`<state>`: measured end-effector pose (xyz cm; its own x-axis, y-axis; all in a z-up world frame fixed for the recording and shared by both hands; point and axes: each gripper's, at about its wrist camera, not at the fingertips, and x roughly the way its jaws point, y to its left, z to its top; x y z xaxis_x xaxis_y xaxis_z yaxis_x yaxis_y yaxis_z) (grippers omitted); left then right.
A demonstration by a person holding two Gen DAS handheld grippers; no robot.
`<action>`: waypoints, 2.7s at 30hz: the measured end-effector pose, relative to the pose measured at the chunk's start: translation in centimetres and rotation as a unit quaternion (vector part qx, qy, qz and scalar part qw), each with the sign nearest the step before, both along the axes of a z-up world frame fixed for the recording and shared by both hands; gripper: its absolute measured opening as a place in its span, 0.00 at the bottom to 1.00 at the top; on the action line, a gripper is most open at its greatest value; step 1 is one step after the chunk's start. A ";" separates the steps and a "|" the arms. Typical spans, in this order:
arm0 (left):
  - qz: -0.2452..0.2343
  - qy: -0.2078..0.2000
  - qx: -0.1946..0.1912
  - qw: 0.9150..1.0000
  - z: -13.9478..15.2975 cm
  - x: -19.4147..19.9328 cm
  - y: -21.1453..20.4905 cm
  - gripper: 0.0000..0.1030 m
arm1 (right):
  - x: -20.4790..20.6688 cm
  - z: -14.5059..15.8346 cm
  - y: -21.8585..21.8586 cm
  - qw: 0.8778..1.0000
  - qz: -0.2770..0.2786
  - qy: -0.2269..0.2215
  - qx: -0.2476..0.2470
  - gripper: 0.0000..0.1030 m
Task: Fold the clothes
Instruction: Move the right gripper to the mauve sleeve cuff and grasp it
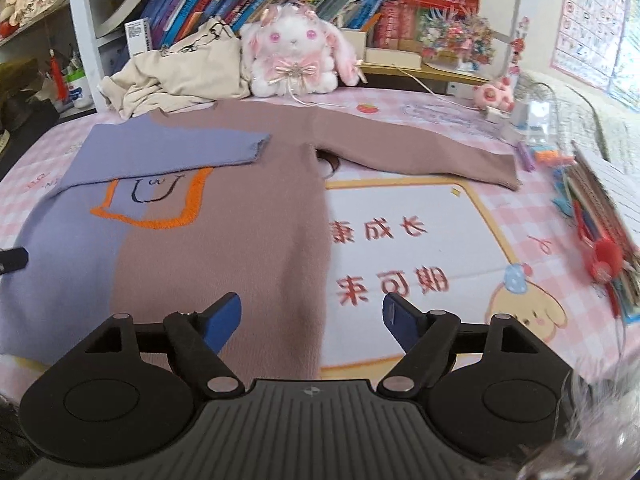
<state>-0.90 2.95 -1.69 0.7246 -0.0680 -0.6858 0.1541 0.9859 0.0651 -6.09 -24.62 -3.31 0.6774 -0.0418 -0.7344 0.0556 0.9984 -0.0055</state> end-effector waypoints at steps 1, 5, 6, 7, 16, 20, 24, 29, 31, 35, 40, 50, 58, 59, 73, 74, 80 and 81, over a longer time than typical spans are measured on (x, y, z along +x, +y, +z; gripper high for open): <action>-0.008 0.003 0.001 1.000 -0.1 -0.1 -0.3 0.90 | -0.4 0.0 -0.1 1.000 -0.005 0.001 -0.002 0.75; -0.027 0.009 -0.010 1.000 -0.6 -0.3 -1.0 0.92 | -1.9 0.0 -0.6 1.000 -0.026 0.007 -0.009 0.75; -0.030 0.011 -0.015 0.999 -0.8 -0.2 -1.1 0.92 | -2.2 0.0 -0.7 0.999 -0.031 0.009 -0.010 0.75; -0.033 0.013 -0.018 0.999 -0.9 -0.2 -1.3 0.92 | -2.5 0.0 -0.9 0.999 -0.036 0.011 -0.011 0.75; -0.024 0.029 -0.023 0.999 -1.6 0.2 -1.9 0.93 | -1.2 -0.4 -2.4 0.999 -0.040 0.022 0.002 0.75; 0.017 0.039 -0.024 0.999 -1.8 0.7 -1.8 0.93 | 0.8 -1.0 -3.6 0.999 -0.024 0.026 0.014 0.75; 0.065 0.043 -0.026 0.997 -1.9 1.3 -2.6 0.93 | 3.2 -1.4 -5.9 0.999 -0.006 0.023 0.028 0.75; 0.121 0.048 -0.028 0.991 -1.9 2.1 -5.3 0.93 | 6.8 -1.6 -11.0 0.999 -0.003 0.020 0.046 0.75; 0.144 0.048 -0.028 0.988 -2.1 2.1 -6.6 0.93 | 8.5 -1.7 -14.0 0.999 -0.011 0.016 0.051 0.75; 0.188 0.060 -0.022 0.980 -2.8 1.4 -9.0 0.93 | 11.6 -2.3 -18.9 0.998 -0.016 0.026 0.056 0.73; 0.230 0.076 -0.026 0.970 -3.2 -0.2 -11.2 0.93 | 14.5 -2.7 -23.2 0.998 -0.008 0.033 0.054 0.73; 0.284 0.085 -0.045 0.954 -3.3 -1.5 -12.5 0.93 | 17.2 -3.6 -27.0 0.997 -0.007 0.047 0.069 0.72; 0.264 0.083 -0.033 0.960 -3.0 -1.4 -14.0 0.93 | 18.1 -4.3 -28.3 0.994 -0.011 0.062 0.092 0.68; 0.261 0.083 -0.030 0.961 -3.0 -1.3 -14.2 0.93 | 18.3 -4.5 -28.6 0.993 -0.012 0.064 0.098 0.66; 0.268 0.084 -0.013 0.960 -2.6 -1.9 -14.5 0.93 | 22.4 -4.8 -29.4 0.996 -0.004 0.042 0.079 0.44; 0.270 0.084 -0.013 0.959 -2.6 -1.9 -14.4 0.93 | 22.5 -4.9 -29.3 0.996 -0.001 0.040 0.074 0.40; 0.270 0.085 -0.015 0.959 -2.7 -2.1 -14.4 0.93 | 23.0 -4.6 -29.3 0.996 0.023 0.041 0.074 0.07; 0.268 0.085 -0.015 0.960 -2.7 -2.0 -14.5 0.93 | 23.0 -4.4 -29.3 0.996 0.024 0.042 0.074 0.07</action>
